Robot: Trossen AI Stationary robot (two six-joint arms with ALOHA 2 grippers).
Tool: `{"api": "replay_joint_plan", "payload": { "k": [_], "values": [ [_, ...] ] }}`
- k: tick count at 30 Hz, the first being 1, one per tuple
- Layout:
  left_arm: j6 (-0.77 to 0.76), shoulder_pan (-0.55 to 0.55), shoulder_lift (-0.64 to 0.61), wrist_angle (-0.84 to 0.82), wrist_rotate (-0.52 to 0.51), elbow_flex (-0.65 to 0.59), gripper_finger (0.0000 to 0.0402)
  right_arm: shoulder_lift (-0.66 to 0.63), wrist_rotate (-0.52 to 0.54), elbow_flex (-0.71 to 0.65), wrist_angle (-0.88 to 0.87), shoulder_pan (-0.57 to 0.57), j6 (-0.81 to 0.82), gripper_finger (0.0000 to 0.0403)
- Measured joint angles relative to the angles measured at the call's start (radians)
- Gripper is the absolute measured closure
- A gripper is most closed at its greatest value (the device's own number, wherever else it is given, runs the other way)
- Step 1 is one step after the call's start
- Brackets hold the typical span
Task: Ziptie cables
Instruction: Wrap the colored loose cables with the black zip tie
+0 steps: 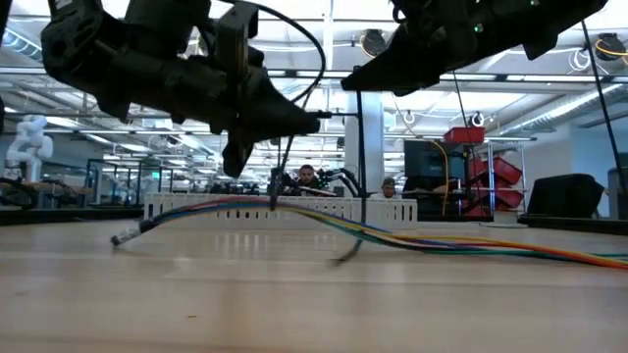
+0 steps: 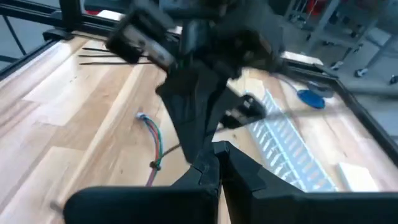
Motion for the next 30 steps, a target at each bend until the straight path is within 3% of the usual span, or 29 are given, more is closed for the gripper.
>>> {"api": "replay_joint_plan", "payload": {
  "k": [6,11,15,24,30],
  "values": [
    [-0.012,-0.001,-0.040,-0.137,-0.045,0.000,0.0401,0.046,-0.099,0.000,0.007,-0.005,0.060,0.0403],
    [-0.027,-0.002,-0.040,-0.235,-0.058,-0.001,0.0400,0.085,-0.097,0.000,-0.008,0.016,0.101,0.0403],
    [-0.026,-0.007,-0.040,-0.315,-0.059,-0.002,0.0375,0.093,-0.095,0.000,-0.006,0.029,0.103,0.0403],
    [0.040,-0.007,-0.040,-0.255,-0.046,-0.002,0.0271,0.107,-0.094,0.000,0.007,0.015,0.088,0.0403],
    [0.156,-0.022,-0.057,-0.107,-0.035,-0.002,0.0239,0.169,-0.094,0.000,0.066,0.002,0.077,0.0403]
  ]
}}
